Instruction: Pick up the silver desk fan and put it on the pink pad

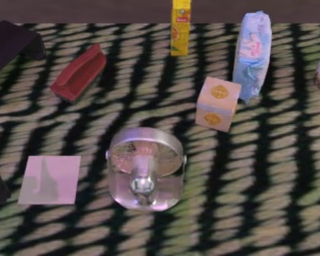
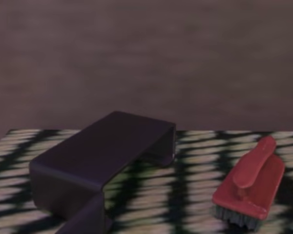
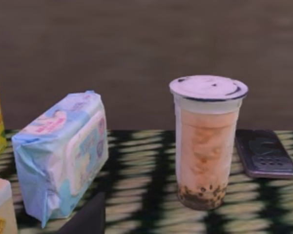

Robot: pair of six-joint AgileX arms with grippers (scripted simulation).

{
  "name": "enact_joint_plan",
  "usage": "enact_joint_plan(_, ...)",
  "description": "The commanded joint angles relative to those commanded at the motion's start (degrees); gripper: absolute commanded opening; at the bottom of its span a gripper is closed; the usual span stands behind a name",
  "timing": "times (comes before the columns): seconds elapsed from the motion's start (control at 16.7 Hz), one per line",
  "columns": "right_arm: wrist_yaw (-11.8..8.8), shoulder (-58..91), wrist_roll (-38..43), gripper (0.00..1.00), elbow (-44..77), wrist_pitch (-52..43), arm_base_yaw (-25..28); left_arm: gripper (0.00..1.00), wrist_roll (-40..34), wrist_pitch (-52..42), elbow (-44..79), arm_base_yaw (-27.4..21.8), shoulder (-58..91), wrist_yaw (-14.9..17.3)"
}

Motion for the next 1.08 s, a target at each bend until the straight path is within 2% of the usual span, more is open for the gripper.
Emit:
enact_joint_plan(0.24,0.0,0.0,0.0,1.00,0.0,0.0,0.0,1.00,1.4,-1.7,1.2,-0.8,1.7,0.5)
enact_joint_plan(0.48,0.0,0.0,0.0,1.00,0.0,0.0,0.0,1.00,8.7,-12.1,9.3,-5.2,12.1,2.7)
enact_joint_plan(0.72,0.0,0.0,0.0,1.00,0.0,0.0,0.0,1.00,19.2,-28.8,24.8,-11.7,30.3,5.2)
enact_joint_plan(1.08,0.0,0.0,0.0,1.00,0.0,0.0,0.0,1.00,34.6,-50.7,56.7,-22.1,62.5,8.4)
